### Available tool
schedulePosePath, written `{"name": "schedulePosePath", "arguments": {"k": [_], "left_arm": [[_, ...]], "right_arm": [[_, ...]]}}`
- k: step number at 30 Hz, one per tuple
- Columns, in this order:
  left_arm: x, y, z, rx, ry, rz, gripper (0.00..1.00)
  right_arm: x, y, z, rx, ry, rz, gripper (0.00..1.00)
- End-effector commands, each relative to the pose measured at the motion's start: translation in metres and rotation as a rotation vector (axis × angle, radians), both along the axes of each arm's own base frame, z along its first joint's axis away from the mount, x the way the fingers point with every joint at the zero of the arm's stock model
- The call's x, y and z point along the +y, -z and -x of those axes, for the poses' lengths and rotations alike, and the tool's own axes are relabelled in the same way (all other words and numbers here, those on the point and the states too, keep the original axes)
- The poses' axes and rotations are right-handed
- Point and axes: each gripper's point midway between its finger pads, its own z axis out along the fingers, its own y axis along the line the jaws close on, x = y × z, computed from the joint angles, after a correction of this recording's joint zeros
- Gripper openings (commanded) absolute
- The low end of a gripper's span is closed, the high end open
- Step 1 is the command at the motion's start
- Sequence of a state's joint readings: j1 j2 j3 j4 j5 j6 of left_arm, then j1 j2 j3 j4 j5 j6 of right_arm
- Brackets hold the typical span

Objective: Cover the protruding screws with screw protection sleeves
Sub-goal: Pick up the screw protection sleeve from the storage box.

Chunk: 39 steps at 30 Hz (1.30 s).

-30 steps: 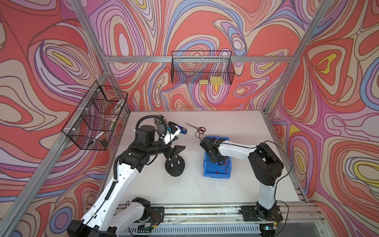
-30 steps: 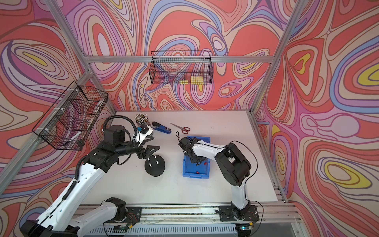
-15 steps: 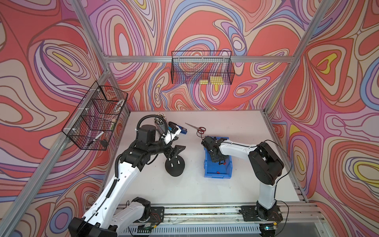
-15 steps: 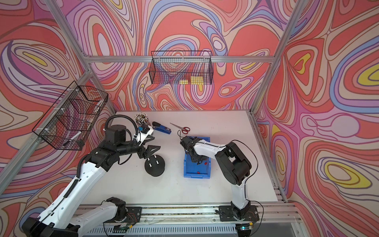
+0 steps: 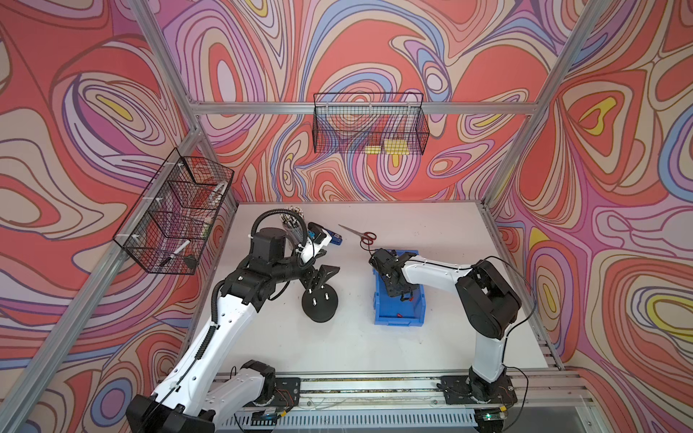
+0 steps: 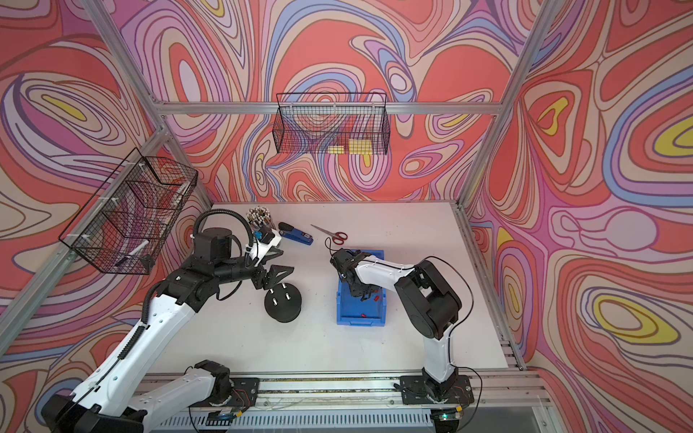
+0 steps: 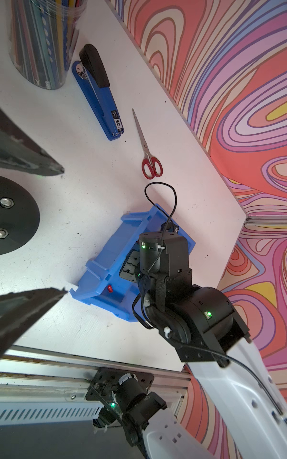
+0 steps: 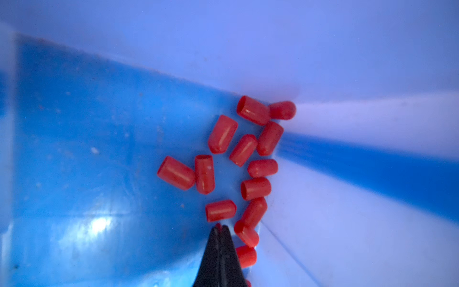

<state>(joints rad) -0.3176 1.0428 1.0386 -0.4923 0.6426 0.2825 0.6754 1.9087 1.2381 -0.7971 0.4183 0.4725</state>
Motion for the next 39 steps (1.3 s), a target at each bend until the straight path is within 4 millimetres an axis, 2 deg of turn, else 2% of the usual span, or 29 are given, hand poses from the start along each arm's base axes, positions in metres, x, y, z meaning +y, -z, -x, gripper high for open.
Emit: {"name": "schedulePosePath", "arguments": {"k": [1,5,10,14,21,26,28,39], "left_arm": [[-0.004,-0.006,-0.003,-0.016,0.009,0.015,0.72],[-0.005,-0.008,-0.005,-0.013,0.003,0.025,0.72],[-0.005,-0.008,-0.006,-0.006,0.002,0.027,0.72],[-0.005,-0.009,-0.005,-0.005,0.002,0.029,0.72],[-0.006,-0.008,-0.006,0.002,0.005,0.03,0.72],[-0.005,-0.006,-0.005,0.006,0.003,0.023,0.72],[-0.005,-0.006,-0.005,0.005,0.003,0.023,0.72],[-0.005,-0.005,-0.005,0.01,0.004,0.021,0.72]], "right_arm": [[0.005,-0.017,0.0,-0.032,0.01,-0.074,0.01],[0.017,-0.026,0.0,-0.038,-0.016,-0.149,0.02],[0.031,-0.02,0.012,0.025,-0.043,-0.209,0.03],[0.03,-0.012,0.021,0.044,-0.044,-0.204,0.04],[0.031,0.005,0.027,0.085,-0.051,-0.191,0.07],[0.03,0.002,0.027,0.081,-0.057,-0.188,0.23],[0.029,0.001,0.029,0.083,-0.056,-0.186,0.26],[0.029,0.001,0.042,0.105,-0.035,-0.222,0.25]]}}
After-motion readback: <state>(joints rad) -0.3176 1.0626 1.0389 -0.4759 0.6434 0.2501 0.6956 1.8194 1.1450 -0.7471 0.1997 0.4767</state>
